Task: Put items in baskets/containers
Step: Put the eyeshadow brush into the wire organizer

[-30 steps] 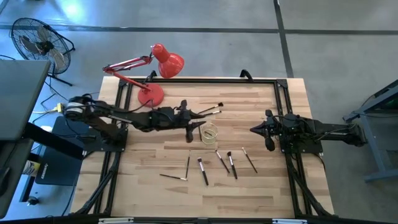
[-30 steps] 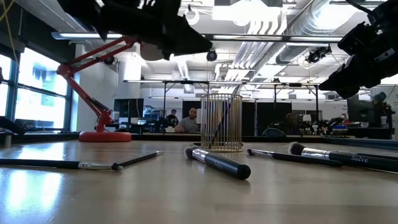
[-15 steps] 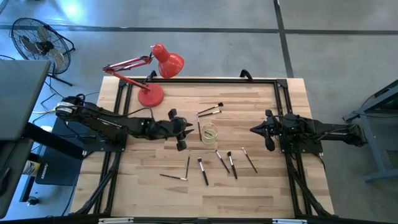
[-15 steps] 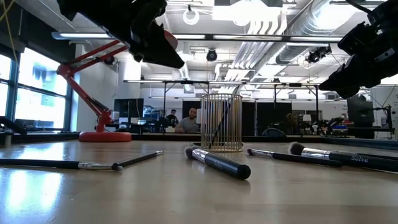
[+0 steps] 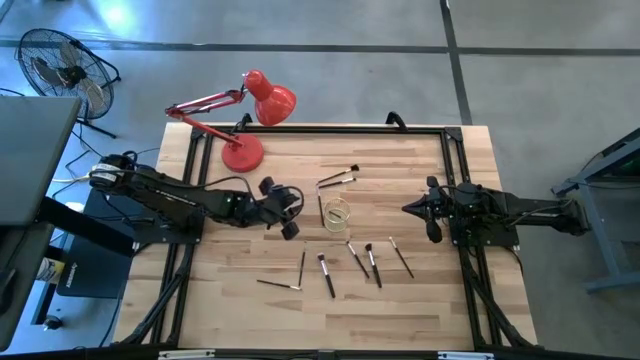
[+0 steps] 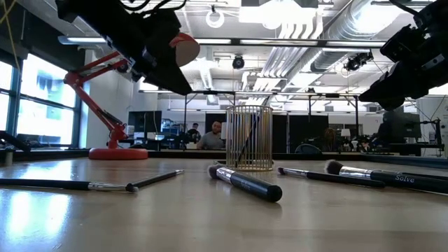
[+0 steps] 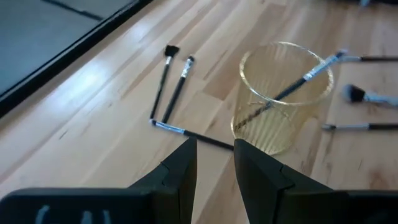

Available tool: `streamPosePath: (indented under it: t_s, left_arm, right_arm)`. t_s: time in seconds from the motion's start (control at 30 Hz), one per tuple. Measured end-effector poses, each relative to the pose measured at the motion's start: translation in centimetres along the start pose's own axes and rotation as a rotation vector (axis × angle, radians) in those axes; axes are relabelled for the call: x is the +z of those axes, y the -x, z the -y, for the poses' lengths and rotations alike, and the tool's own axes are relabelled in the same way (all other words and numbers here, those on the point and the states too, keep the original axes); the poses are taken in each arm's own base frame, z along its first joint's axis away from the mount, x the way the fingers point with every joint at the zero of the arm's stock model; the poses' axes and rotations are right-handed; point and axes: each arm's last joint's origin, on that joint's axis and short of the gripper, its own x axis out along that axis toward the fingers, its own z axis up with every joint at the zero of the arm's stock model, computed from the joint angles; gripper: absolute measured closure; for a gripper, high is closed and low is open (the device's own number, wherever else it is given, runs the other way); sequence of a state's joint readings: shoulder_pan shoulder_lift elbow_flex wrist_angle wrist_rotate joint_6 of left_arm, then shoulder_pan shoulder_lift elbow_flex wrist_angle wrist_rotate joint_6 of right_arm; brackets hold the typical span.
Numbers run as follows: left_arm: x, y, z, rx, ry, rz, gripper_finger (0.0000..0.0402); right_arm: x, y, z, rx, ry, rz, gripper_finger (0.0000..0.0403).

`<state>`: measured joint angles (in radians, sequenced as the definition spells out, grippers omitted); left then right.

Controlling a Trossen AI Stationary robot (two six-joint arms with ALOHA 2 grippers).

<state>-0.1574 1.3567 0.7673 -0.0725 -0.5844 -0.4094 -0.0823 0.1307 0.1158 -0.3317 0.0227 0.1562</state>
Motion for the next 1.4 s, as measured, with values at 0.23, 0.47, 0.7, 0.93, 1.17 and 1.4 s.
streamPosePath:
  t_s: [0.23,0.47,0.7,0.93,1.17,1.4]
  left_arm:
    - [-0.2,0.1,0.1,-0.02,0.116,-0.028,0.0298]
    - [-1.4,1.9,2.3,-0.047,0.135,-0.015,0.0314]
    - [-2.7,4.1,4.6,-0.115,0.184,0.0,0.0386]
    - [-3.9,5.9,6.2,-0.194,0.234,-0.022,0.04]
    - [-3.1,6.9,9.3,-0.158,0.171,-0.12,0.0401]
    - [-1.0,5.8,11.5,-0.007,0.16,-0.327,0.0401]
  right_arm:
    - [0.0,0.0,0.0,0.0,0.0,0.0,0.0402]
    - [0.0,0.0,0.0,0.0,0.0,0.0,0.0402]
    - [0.0,0.0,0.0,0.0,0.0,0.0,0.0402]
    - [0.0,0.0,0.0,0.0,0.0,0.0,0.0402]
    - [0.0,0.0,0.0,0.0,0.0,0.0,0.0402]
    - [0.0,0.0,0.0,0.001,0.0,0.003,0.0402]
